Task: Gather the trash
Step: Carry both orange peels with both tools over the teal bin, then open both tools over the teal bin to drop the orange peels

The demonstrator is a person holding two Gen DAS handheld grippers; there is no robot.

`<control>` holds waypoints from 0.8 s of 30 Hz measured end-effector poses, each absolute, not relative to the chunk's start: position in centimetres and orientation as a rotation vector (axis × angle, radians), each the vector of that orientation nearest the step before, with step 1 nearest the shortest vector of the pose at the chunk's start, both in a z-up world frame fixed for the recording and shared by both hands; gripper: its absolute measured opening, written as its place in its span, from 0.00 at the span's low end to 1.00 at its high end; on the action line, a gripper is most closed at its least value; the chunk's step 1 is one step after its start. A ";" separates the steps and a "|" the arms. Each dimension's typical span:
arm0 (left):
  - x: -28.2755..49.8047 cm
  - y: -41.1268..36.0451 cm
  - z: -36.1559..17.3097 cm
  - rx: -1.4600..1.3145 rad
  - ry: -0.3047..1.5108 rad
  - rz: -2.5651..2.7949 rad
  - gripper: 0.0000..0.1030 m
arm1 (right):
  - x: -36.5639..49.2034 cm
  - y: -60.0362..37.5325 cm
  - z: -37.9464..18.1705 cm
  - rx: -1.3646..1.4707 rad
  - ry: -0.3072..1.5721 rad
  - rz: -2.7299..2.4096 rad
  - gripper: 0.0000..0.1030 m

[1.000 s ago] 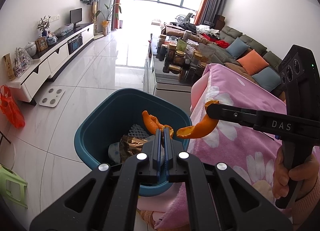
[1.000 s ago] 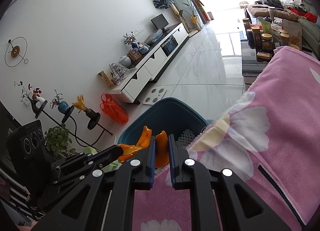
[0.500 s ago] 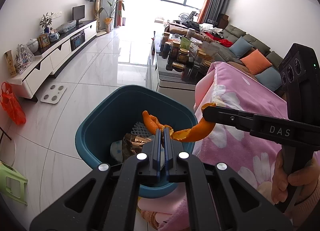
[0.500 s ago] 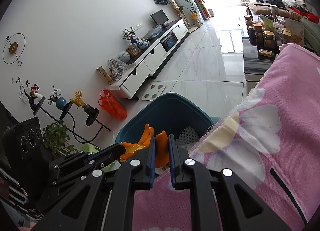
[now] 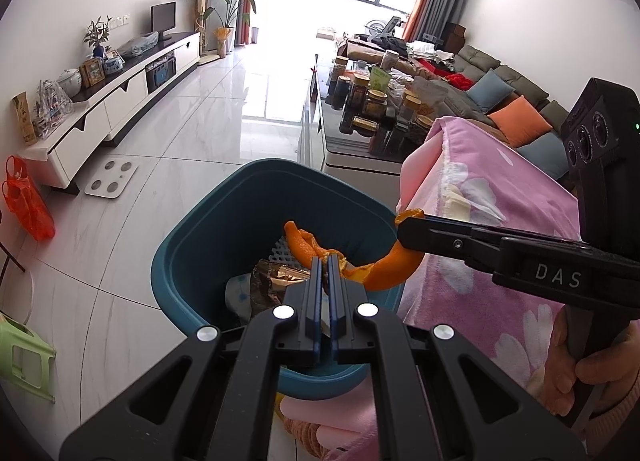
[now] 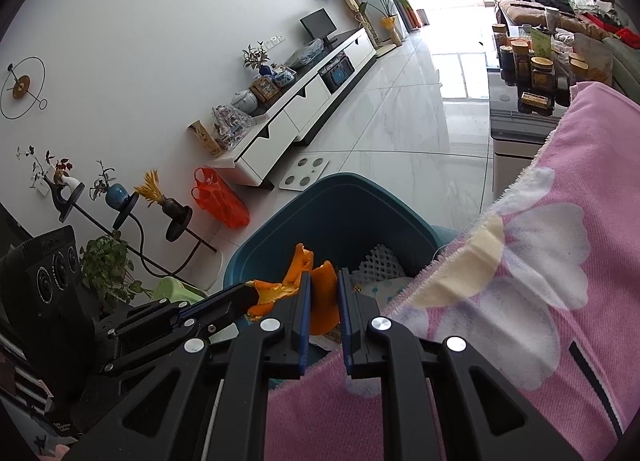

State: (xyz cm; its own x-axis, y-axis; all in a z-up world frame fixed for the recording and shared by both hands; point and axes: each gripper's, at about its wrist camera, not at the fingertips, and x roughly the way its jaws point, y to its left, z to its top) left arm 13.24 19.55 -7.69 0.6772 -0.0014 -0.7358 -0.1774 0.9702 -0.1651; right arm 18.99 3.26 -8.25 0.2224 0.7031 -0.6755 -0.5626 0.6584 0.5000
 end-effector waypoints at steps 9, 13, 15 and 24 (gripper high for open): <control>14.0 20.2 -9.0 -0.257 0.844 0.113 0.04 | 19.2 4.8 -8.7 0.151 1.047 0.882 0.18; 14.2 20.2 -9.6 -0.263 0.855 0.112 0.10 | 19.3 4.9 -8.8 0.155 1.050 0.879 0.18; 14.2 20.2 -9.8 -0.261 0.859 0.113 0.13 | 19.3 4.6 -8.9 0.154 1.047 0.876 0.20; 12.7 19.7 -9.0 -0.266 0.824 0.097 0.43 | 18.6 2.4 -8.3 0.164 0.999 0.861 0.32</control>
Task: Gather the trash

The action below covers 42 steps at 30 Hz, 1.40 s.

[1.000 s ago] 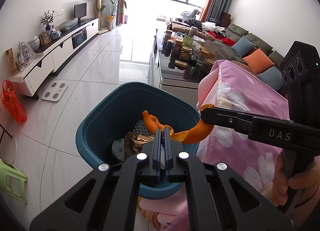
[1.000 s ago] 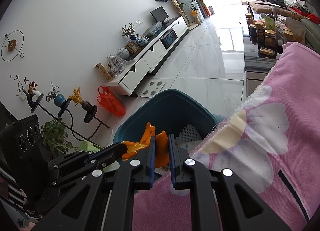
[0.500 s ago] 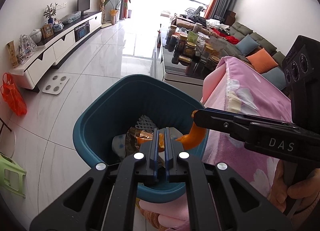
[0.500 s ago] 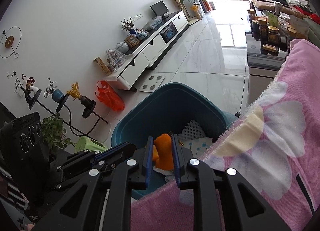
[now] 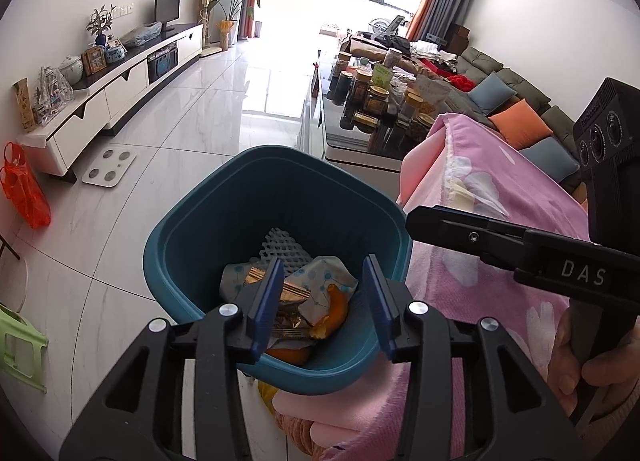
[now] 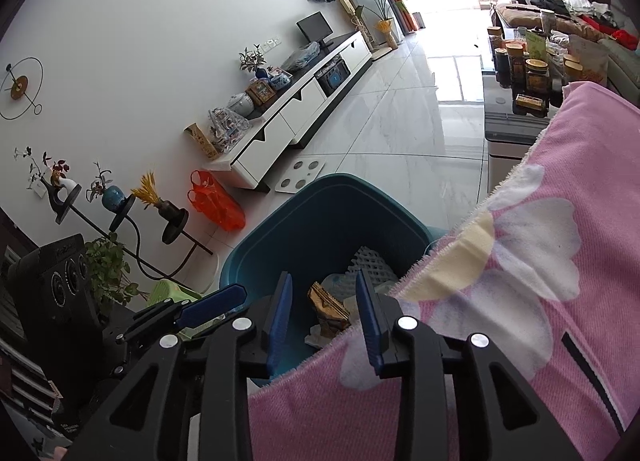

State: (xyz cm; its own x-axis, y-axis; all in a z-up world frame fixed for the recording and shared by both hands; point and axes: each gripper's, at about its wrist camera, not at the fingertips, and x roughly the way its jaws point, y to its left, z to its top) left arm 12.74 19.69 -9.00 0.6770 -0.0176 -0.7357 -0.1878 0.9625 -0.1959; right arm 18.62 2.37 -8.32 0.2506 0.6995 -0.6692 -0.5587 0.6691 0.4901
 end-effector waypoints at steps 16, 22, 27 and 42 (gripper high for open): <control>6.2 15.7 -5.6 -0.216 0.656 0.094 0.95 | 13.0 -7.7 -5.3 0.097 0.762 0.693 0.86; 4.1 11.7 -4.1 -0.154 0.547 0.085 0.95 | 8.4 -13.1 -4.7 0.044 0.631 0.502 0.93; 3.6 8.0 -3.0 -0.108 0.479 0.052 0.95 | 5.0 -17.4 -5.0 0.031 0.552 0.348 0.93; 1.6 0.4 -1.1 -0.006 0.301 -0.023 0.95 | -1.2 -26.2 -3.8 0.068 0.346 0.050 0.93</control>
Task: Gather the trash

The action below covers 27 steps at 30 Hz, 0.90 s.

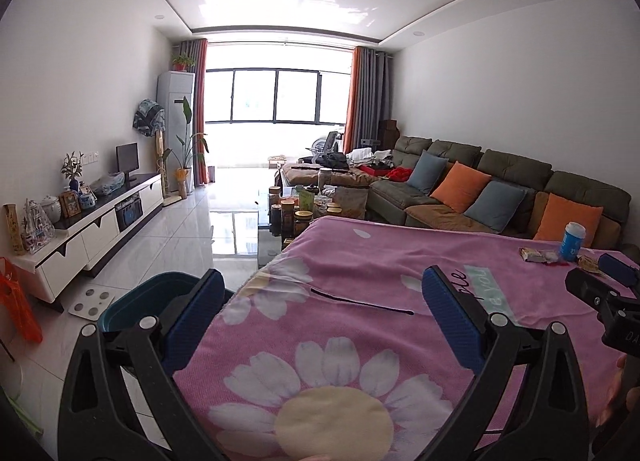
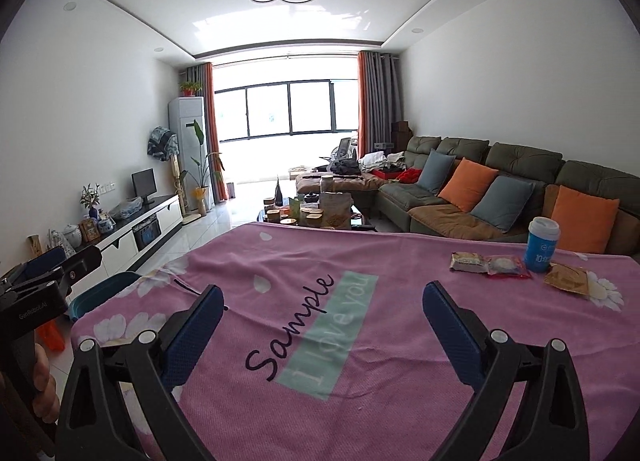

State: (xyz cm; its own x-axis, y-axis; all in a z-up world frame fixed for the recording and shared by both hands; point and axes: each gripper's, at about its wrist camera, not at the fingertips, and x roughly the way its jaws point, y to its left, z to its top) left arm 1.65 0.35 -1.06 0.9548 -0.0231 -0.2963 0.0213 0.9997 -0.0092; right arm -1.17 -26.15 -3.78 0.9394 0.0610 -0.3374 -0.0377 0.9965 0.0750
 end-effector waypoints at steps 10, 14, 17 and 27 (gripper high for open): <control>1.1 -2.3 -0.8 0.028 0.261 -0.051 0.95 | -3.7 -28.6 -3.2 0.080 0.294 -0.038 0.93; 0.6 -3.0 -0.6 0.042 0.238 -0.052 0.95 | -4.2 -29.0 -2.9 0.079 0.280 -0.057 0.93; 0.4 -3.4 -0.5 0.055 0.232 -0.062 0.95 | -4.6 -29.1 -2.8 0.073 0.271 -0.065 0.93; -0.1 -3.9 -0.4 0.067 0.219 -0.071 0.95 | -5.1 -29.4 -2.6 0.080 0.257 -0.082 0.93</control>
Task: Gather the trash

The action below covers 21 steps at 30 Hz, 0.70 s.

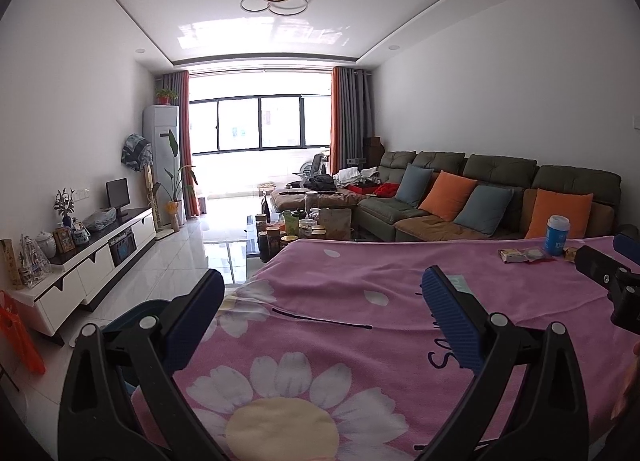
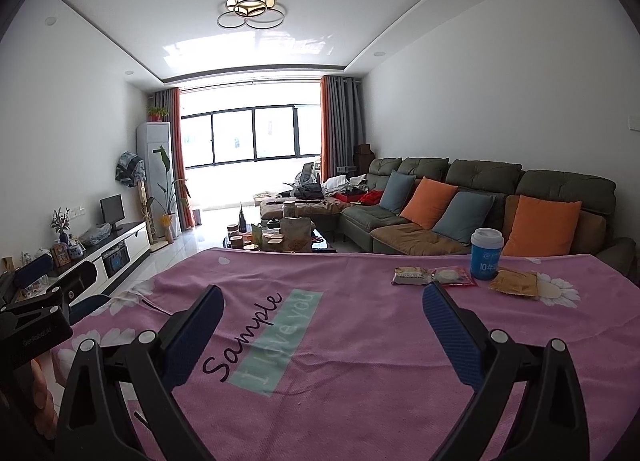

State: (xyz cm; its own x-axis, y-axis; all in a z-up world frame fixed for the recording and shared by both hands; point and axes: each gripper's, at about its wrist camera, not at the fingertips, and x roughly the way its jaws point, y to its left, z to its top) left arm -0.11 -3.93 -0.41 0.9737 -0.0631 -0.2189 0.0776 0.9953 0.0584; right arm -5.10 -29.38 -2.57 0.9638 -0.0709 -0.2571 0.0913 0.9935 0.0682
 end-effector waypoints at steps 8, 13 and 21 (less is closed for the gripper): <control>-0.2 -4.1 -0.3 0.069 0.216 -0.071 0.95 | -5.4 -29.6 -2.6 0.082 0.255 -0.091 0.93; -0.2 -4.1 -0.4 0.069 0.216 -0.068 0.95 | -5.6 -29.6 -2.5 0.085 0.251 -0.091 0.93; -0.4 -4.2 -0.3 0.067 0.211 -0.065 0.95 | -5.7 -29.7 -2.5 0.083 0.253 -0.097 0.93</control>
